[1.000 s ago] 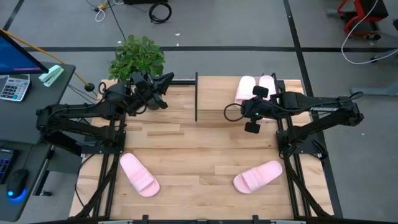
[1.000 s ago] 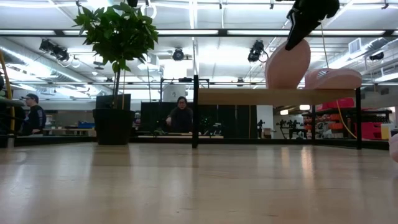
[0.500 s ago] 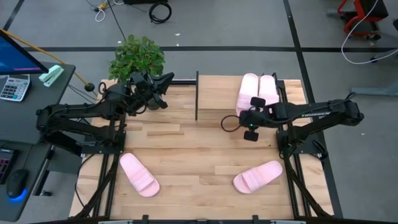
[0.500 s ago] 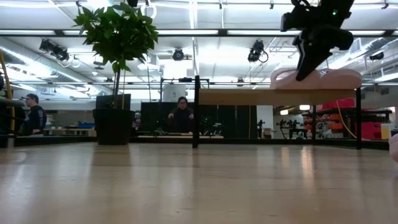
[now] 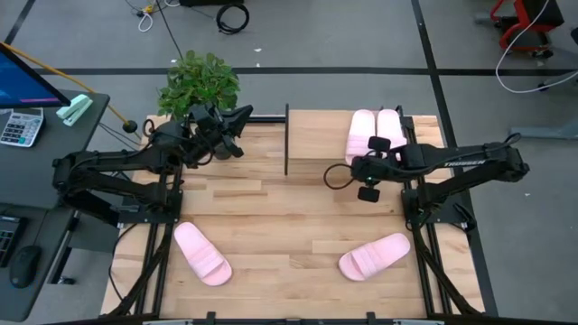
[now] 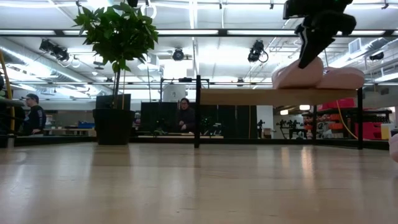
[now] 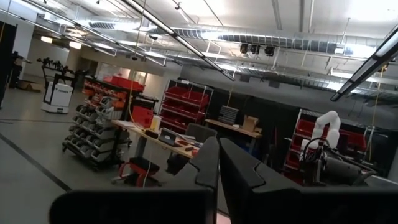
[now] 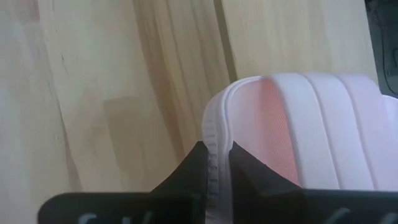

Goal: Pick and place slides into the shelf
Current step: Put the middle pink slide on the shelf

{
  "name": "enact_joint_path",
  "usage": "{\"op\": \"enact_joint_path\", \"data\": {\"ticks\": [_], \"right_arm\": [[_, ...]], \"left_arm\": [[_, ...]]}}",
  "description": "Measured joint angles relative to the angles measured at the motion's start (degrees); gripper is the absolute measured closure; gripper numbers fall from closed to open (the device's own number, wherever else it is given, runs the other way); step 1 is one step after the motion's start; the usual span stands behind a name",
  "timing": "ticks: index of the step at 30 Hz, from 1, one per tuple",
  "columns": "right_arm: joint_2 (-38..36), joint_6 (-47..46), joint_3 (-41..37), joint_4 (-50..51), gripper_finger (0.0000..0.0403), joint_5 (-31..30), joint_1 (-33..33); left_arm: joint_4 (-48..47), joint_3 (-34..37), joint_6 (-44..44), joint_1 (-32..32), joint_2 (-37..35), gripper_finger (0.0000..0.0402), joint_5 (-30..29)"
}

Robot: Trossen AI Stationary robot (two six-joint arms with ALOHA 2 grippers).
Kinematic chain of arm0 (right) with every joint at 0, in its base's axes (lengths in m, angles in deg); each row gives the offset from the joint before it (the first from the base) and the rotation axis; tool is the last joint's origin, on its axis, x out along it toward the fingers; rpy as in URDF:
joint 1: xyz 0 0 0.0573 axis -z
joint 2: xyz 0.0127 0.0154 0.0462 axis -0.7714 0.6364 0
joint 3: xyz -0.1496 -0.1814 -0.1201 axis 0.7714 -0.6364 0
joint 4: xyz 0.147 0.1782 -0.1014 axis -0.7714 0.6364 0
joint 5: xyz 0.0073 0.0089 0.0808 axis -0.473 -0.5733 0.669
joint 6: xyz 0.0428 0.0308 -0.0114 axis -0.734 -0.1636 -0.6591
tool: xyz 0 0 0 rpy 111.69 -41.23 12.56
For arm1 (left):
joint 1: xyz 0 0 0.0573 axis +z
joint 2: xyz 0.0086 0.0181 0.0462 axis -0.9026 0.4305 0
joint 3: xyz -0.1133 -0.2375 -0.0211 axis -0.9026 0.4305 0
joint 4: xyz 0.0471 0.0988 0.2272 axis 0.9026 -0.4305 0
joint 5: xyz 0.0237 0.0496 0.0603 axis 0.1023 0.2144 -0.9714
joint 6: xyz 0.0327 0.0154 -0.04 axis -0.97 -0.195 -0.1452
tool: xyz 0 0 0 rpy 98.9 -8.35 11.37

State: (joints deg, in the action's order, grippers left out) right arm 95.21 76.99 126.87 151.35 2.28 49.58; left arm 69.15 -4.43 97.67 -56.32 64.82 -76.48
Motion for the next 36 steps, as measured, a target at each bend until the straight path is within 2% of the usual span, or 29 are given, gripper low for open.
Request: {"op": "enact_joint_path", "data": {"ticks": [9,15,23,31,36], "right_arm": [[0.0,-0.4,0.0,2.4,0.0351,1.6,0.0],[0.0,-0.3,0.0,2.4,0.0326,2.1,0.0],[0.0,-0.2,0.0,3.0,0.029,4.3,0.0],[0.0,-0.3,0.0,7.2,0.0264,4.6,0.0],[0.0,-0.3,0.9,9.1,0.0256,4.5,0.0]], "left_arm": [[0.0,0.0,-1.4,0.0,0.0,0.0393,0.0],[0.0,0.0,-1.4,0.0,0.0,0.0379,0.0],[0.0,0.0,-1.5,0.0,0.0,0.0397,0.0],[0.0,0.0,-1.5,0.0,0.0,0.0379,0.0],[0.0,0.0,-1.5,0.0,0.0,0.0389,0.0]]}}
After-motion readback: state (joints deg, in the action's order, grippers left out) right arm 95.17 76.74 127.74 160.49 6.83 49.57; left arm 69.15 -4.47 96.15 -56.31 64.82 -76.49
